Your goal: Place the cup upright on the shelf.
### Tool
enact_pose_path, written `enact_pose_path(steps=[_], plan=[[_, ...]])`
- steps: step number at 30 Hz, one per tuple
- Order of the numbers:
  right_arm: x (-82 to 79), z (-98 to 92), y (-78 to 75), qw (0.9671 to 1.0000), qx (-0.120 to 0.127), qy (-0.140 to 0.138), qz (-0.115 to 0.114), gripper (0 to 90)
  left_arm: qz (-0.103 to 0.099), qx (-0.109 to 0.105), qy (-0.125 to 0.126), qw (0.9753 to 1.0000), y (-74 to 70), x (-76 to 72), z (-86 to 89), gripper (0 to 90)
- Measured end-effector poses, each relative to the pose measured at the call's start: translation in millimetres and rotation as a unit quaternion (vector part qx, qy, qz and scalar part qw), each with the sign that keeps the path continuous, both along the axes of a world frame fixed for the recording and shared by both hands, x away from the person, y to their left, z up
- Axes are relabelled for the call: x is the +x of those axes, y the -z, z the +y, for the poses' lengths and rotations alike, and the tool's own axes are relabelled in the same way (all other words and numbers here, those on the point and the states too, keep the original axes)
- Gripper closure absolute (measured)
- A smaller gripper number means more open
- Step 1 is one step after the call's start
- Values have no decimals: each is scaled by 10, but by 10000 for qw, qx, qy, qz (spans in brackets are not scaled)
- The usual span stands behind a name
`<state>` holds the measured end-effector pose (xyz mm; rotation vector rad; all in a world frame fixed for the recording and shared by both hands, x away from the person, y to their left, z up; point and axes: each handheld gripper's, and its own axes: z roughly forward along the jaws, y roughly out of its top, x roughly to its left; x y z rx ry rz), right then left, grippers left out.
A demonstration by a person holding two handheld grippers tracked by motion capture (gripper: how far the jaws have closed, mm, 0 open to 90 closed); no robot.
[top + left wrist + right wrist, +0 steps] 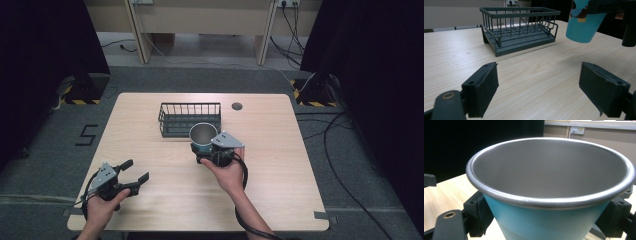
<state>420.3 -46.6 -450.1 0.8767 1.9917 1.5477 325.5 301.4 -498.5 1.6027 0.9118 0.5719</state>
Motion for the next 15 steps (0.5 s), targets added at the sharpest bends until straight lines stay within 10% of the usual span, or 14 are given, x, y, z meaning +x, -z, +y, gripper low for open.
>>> enact_pose_path(steps=[15], plan=[[67,58,-65,10000,45,46,-43,169,6,-10,3,10000,1,3,1,153]])
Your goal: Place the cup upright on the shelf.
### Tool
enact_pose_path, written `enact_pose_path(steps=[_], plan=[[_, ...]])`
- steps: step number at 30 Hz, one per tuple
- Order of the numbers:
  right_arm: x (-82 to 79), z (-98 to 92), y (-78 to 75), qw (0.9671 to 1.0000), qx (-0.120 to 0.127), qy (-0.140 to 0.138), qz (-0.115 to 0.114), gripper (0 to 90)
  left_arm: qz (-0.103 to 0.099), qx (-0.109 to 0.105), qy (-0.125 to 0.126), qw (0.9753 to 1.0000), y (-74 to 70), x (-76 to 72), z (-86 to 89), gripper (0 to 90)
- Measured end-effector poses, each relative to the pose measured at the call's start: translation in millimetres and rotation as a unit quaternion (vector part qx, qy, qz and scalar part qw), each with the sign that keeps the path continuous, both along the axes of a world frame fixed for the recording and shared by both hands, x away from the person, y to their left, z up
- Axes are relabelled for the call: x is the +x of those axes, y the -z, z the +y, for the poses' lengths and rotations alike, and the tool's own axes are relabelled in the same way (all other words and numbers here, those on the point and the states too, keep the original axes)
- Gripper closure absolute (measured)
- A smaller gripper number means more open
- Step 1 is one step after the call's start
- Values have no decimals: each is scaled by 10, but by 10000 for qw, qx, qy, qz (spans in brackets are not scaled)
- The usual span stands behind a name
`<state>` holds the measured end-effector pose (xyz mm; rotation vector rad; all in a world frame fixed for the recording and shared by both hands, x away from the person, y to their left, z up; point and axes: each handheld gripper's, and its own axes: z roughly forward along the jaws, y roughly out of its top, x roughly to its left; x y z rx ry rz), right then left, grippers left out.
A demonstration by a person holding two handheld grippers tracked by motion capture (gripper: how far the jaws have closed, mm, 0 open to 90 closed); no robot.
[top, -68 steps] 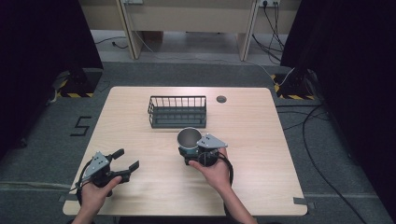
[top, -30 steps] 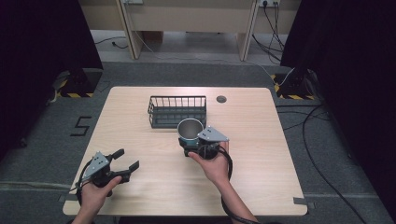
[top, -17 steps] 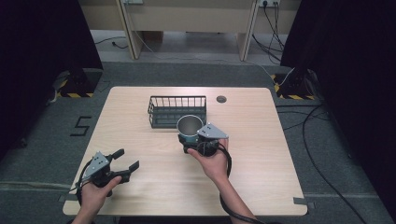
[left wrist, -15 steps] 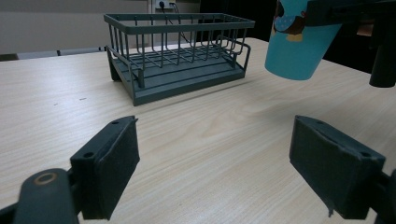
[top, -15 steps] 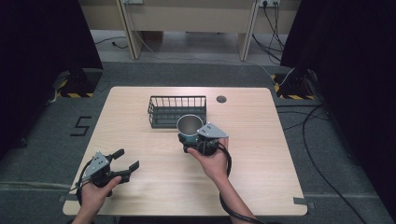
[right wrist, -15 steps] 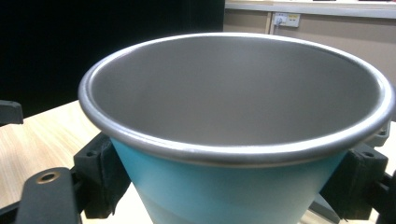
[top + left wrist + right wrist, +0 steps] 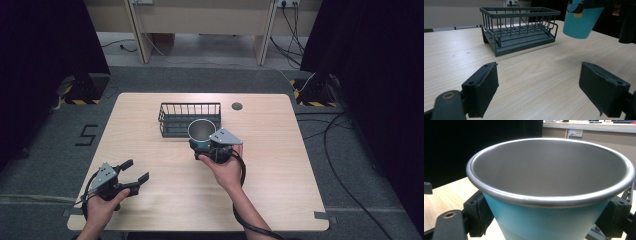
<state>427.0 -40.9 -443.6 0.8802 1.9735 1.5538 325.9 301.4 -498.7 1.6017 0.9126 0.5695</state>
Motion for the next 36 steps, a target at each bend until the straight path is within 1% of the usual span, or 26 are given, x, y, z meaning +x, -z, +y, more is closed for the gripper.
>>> enact_pose_path(steps=[30,36], plan=[[114,89,-111,9999,71,37,-63,169,-5,-6,14,10000,-2,-2,-2,153],[136,103,-119,9998,137,131,-83,170,-8,-12,13,10000,-3,-3,-2,154]])
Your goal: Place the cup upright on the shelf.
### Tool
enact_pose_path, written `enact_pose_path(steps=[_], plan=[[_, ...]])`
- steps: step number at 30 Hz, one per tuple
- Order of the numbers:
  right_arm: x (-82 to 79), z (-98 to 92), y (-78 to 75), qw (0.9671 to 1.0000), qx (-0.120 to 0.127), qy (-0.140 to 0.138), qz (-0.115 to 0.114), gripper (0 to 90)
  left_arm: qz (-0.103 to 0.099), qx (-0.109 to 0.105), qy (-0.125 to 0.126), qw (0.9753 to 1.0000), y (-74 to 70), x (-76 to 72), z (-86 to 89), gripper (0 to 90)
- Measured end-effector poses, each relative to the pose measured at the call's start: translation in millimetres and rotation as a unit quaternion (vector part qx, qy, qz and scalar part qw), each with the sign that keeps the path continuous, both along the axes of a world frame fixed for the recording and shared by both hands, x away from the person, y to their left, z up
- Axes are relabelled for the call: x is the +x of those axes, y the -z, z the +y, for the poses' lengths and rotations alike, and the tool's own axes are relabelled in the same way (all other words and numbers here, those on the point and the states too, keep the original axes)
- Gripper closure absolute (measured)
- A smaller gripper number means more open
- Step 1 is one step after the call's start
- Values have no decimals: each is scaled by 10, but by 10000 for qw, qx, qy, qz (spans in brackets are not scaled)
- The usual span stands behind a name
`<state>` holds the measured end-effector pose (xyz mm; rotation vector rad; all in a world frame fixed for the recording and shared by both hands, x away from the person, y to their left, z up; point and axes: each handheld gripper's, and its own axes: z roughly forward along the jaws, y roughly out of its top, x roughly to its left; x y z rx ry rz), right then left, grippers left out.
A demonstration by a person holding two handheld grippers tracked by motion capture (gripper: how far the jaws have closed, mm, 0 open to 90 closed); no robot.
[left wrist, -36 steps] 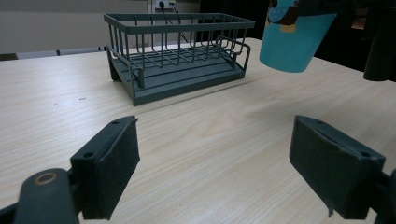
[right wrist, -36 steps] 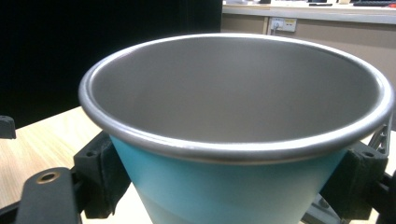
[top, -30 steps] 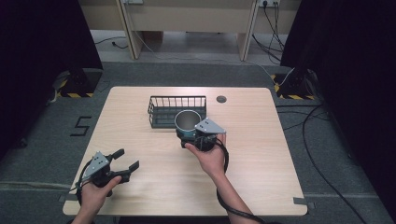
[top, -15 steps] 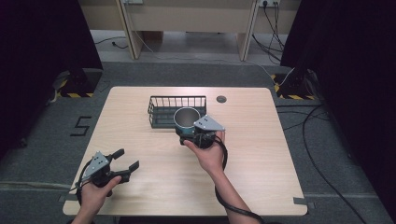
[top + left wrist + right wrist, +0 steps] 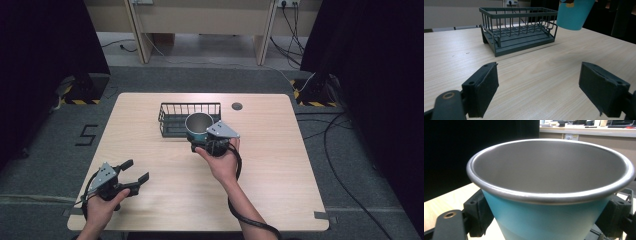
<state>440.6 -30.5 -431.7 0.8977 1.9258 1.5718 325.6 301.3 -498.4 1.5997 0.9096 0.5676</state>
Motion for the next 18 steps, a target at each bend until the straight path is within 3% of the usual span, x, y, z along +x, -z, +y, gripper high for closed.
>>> enact_pose_path(steps=[18], plan=[[91,35,-83,10000,37,57,-22,170,-1,5,13,10000,-2,-2,-2,153]])
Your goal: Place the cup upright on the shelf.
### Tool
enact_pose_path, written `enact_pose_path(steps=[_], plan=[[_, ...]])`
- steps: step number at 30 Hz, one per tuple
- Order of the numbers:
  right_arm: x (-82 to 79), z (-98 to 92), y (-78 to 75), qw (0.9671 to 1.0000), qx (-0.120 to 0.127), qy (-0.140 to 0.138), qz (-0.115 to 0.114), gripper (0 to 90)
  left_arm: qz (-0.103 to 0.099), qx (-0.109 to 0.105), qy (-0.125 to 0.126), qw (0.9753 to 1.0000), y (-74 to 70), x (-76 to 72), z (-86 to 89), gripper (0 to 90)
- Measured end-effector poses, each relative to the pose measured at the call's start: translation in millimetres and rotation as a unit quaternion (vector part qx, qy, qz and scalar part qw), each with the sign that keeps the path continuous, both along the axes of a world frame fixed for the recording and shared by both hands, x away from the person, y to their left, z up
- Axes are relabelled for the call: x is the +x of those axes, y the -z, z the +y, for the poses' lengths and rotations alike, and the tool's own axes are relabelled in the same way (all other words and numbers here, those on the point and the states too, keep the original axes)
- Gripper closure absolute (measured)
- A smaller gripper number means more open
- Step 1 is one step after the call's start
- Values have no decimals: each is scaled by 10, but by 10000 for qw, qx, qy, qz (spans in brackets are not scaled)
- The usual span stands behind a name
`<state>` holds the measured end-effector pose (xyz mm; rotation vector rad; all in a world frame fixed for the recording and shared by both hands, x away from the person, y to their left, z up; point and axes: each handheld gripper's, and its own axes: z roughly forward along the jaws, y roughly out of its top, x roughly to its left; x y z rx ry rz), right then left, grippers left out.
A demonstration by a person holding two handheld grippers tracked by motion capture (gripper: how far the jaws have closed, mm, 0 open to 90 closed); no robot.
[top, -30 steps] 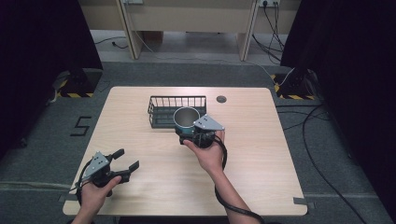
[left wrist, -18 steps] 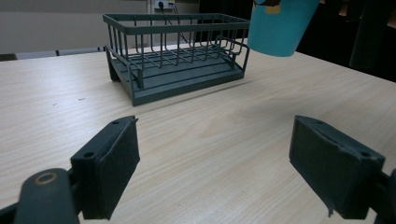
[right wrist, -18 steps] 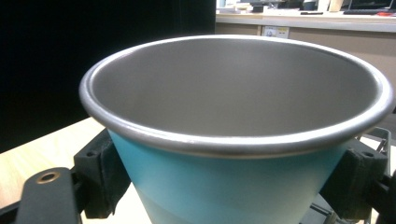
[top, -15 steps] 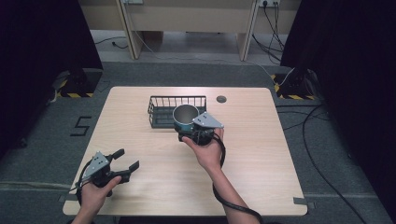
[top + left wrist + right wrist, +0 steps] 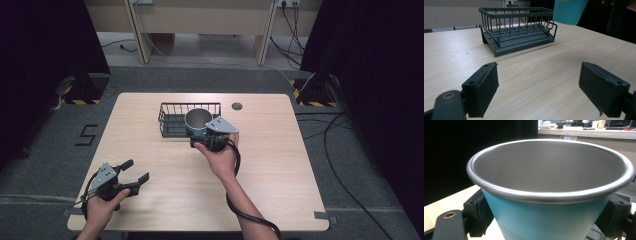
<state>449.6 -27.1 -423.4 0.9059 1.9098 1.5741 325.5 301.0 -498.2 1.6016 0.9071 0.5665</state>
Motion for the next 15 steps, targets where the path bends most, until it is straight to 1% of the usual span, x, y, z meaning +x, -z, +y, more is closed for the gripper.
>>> enact_pose_path(steps=[15], plan=[[87,20,-69,10000,33,65,-18,170,2,1,3,10000,0,-1,0,154]])
